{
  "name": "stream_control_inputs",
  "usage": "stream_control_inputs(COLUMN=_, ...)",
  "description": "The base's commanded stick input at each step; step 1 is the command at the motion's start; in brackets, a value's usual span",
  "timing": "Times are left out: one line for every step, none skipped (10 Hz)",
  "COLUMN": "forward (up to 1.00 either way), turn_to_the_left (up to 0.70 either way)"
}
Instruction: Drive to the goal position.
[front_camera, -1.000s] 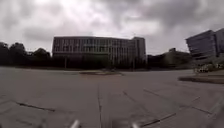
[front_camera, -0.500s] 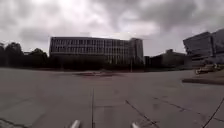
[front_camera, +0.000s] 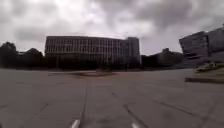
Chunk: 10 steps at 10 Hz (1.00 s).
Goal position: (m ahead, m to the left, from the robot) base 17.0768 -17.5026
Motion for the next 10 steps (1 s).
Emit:
stream_control_inputs(forward=1.0, turn_to_the_left=-0.1)
stream_control_inputs(forward=1.0, turn_to_the_left=-0.18)
stream_control_inputs(forward=1.0, turn_to_the_left=0.0)
stream_control_inputs(forward=1.0, turn_to_the_left=-0.09)
stream_control_inputs(forward=1.0, turn_to_the_left=-0.18)
stream_control_inputs(forward=1.0, turn_to_the_left=0.0)
stream_control_inputs(forward=1.0, turn_to_the_left=-0.09)
stream_control_inputs(forward=1.0, turn_to_the_left=-0.26)
stream_control_inputs(forward=1.0, turn_to_the_left=-0.15)
stream_control_inputs(forward=1.0, turn_to_the_left=-0.02)
